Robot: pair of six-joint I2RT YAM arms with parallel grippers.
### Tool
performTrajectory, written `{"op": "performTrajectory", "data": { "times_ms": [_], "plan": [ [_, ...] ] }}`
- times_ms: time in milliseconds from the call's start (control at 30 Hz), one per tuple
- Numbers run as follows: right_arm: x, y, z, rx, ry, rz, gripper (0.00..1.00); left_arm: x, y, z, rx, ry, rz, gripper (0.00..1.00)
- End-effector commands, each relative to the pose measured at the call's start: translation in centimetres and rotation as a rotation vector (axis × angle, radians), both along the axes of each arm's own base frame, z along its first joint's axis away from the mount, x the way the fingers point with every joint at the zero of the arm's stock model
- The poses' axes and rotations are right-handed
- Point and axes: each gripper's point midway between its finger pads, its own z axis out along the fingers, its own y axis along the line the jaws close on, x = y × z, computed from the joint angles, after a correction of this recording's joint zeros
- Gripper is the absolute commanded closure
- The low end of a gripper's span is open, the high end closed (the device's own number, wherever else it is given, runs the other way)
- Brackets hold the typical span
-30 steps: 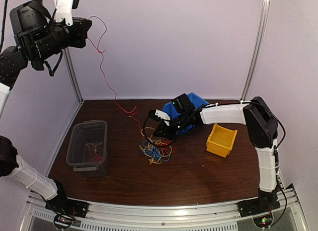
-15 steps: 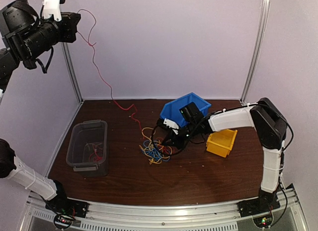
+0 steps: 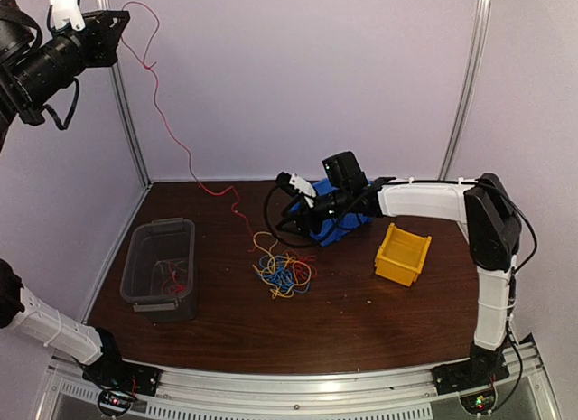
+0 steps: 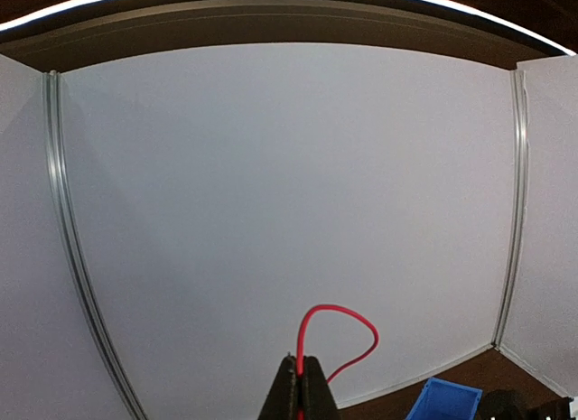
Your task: Untangle the cables
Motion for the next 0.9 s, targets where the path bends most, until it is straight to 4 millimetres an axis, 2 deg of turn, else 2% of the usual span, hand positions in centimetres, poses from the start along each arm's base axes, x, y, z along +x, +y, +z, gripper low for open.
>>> {"op": "performTrajectory", "data": {
  "times_ms": [0, 200, 333, 400, 567, 700, 867],
  "plan": [
    [0.4, 2.6, -1.6, -0.014, 0.029, 0.042, 0.44, 0.4, -1.7, 0.3, -0.018, -0.014, -0.058, 1.0],
    [-0.1, 4.9, -3.7, -0.023, 0.041, 0.076, 0.43, 0.2, -2.0, 0.4, -0.034, -0.008, -0.087, 1.0],
    [-0.1, 5.2, -4.3, -0.019, 0.058, 0.081, 0.45, 0.2, -2.0, 0.3, -0.032, -0.006, -0.088, 1.0],
    [-0.2, 5.1, -4.7, -0.024, 0.065, 0.083, 0.53, 0.2, -2.0, 0.2, -0.033, -0.004, -0.089, 1.0],
    [0.0, 4.5, -5.8, -0.038, 0.087, 0.043, 0.98, 0.2, -1.8, 0.2, -0.029, -0.005, -0.079, 1.0],
    [-0.1, 2.9, -6.6, -0.059, 0.092, -0.013, 1.0, -0.4, -0.3, 1.3, -0.054, -0.038, -0.044, 1.0],
    [-1.2, 0.2, -9.3, -0.135, 0.114, -0.045, 1.0, -2.0, 3.2, 3.9, -0.102, -0.113, 0.029, 1.0]
  ]
}}
